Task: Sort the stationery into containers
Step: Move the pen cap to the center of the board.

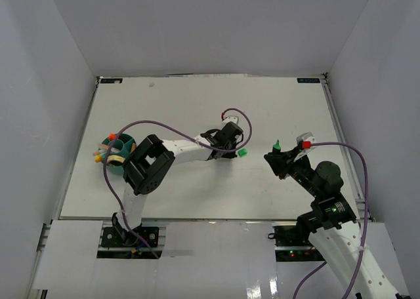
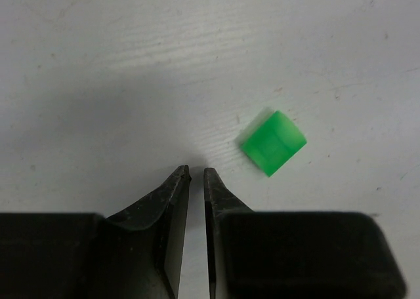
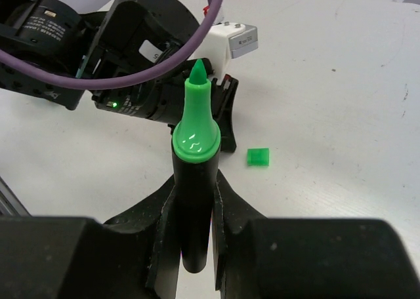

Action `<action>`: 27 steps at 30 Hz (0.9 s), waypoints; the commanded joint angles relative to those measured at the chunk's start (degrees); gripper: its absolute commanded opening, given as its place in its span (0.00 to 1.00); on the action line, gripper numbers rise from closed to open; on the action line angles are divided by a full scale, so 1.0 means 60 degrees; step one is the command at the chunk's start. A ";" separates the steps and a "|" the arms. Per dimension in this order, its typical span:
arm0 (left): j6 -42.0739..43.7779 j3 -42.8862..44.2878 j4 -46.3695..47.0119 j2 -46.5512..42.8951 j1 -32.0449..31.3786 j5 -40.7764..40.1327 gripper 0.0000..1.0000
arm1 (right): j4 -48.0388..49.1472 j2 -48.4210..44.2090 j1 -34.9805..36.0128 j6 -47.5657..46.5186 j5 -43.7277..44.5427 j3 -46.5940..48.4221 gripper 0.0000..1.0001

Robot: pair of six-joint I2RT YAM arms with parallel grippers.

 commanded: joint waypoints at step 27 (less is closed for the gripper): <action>0.5219 -0.0321 0.1949 -0.0635 0.0172 0.3335 0.64 | -0.0270 -0.0220 -0.0023 -0.0171 0.0087 0.0293 0.08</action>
